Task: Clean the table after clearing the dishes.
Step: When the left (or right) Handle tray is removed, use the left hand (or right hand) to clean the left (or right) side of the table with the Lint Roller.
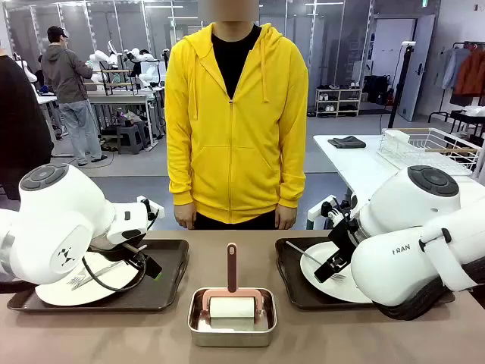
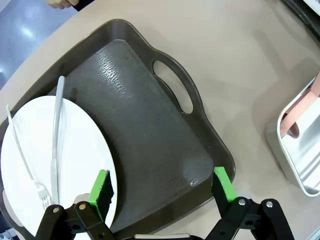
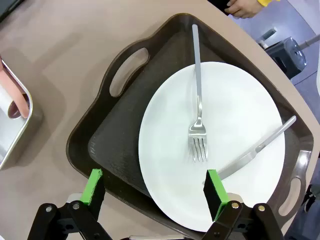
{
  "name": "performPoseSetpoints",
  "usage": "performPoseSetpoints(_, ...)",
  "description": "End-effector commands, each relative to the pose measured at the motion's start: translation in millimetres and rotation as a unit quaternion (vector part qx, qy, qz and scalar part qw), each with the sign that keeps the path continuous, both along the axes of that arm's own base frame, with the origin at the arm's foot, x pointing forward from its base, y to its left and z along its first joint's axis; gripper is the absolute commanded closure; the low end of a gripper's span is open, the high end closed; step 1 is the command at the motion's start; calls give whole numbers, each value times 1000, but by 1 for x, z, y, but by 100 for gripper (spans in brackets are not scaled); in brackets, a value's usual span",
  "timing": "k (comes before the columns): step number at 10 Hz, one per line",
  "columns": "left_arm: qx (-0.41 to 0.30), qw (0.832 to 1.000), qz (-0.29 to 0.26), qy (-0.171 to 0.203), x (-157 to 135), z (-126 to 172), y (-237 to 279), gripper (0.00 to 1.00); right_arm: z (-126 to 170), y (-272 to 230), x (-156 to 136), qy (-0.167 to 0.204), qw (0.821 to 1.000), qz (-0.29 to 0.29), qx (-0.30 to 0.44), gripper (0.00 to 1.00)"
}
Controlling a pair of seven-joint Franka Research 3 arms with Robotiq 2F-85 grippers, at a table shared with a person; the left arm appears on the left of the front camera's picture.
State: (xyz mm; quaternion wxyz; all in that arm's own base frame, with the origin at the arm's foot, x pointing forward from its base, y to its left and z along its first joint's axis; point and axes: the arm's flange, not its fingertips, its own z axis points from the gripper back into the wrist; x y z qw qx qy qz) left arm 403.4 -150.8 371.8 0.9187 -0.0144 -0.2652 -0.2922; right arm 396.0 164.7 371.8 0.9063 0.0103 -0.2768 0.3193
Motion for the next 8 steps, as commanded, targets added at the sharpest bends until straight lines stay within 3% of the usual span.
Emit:
performPoseSetpoints(1,0,1000,0,0,0,0,0,0,0,0,0,0,1000,0,0,0)
performPoseSetpoints(8,0,1000,0,0,0,0,0,0,0,0,0,0,1000,0,0,0)
